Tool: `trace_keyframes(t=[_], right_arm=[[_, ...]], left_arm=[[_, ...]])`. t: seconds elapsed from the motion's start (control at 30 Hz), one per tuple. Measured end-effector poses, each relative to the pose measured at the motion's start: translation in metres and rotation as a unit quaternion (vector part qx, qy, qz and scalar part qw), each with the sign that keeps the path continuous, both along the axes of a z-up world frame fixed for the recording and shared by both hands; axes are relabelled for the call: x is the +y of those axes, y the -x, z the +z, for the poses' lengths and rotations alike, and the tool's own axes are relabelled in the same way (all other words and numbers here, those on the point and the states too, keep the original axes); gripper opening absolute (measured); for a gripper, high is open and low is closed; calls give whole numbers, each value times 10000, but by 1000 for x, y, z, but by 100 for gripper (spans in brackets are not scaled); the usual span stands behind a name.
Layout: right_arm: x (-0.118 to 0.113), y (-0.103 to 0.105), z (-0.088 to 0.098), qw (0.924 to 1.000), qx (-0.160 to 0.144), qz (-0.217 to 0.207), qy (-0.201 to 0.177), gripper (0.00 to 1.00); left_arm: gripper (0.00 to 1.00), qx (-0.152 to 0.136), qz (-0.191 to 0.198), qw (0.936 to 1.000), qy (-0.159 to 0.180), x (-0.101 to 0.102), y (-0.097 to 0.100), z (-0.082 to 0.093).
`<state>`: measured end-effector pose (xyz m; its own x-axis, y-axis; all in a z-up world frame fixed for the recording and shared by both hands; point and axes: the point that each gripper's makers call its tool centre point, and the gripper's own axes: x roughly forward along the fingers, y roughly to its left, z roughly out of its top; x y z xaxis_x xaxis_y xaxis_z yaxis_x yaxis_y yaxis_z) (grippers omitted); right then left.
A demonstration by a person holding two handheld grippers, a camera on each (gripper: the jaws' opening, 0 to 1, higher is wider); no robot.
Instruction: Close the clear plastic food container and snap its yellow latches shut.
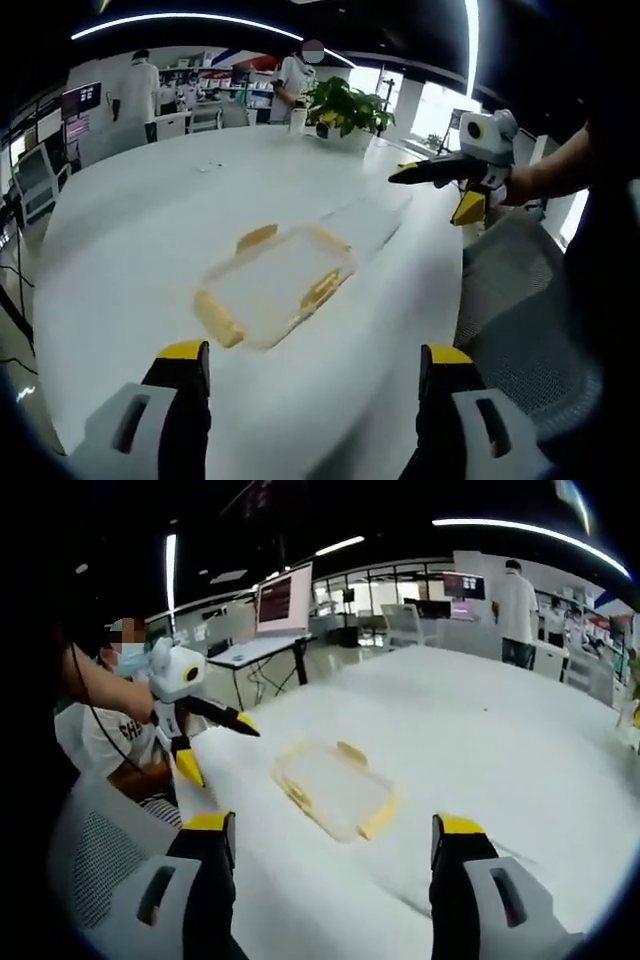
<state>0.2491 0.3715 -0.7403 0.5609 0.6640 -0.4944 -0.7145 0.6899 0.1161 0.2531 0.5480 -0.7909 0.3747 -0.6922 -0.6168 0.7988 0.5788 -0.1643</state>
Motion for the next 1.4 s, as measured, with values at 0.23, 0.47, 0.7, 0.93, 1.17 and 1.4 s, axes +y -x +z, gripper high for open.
trace_keyframes(t=[0.23, 0.47, 0.7, 0.93, 1.17, 1.4], right_arm=[[1, -13, -8, 9997, 127, 27, 199, 78], [5, -24, -10, 9994, 101, 90, 321, 76], [9, -32, -17, 9985, 165, 242, 470, 73], [9, -39, -21, 9973, 190, 389, 600, 74], [9, -47, -27, 9941, 204, 715, 785, 73], [14, -56, -26, 9901, 137, 1035, 941, 70]], left_arm=[[84, 11, -65, 10000, 25, 1, -14, -3], [82, 22, -166, 9999, -37, 6, -24, -6], [81, 53, -316, 9994, -158, 12, -32, -12], [79, 100, -465, 9986, -224, 12, -36, -14], [78, 90, -569, 9978, -339, 13, -41, -17], [77, 102, -666, 9971, -367, 11, -47, -15]])
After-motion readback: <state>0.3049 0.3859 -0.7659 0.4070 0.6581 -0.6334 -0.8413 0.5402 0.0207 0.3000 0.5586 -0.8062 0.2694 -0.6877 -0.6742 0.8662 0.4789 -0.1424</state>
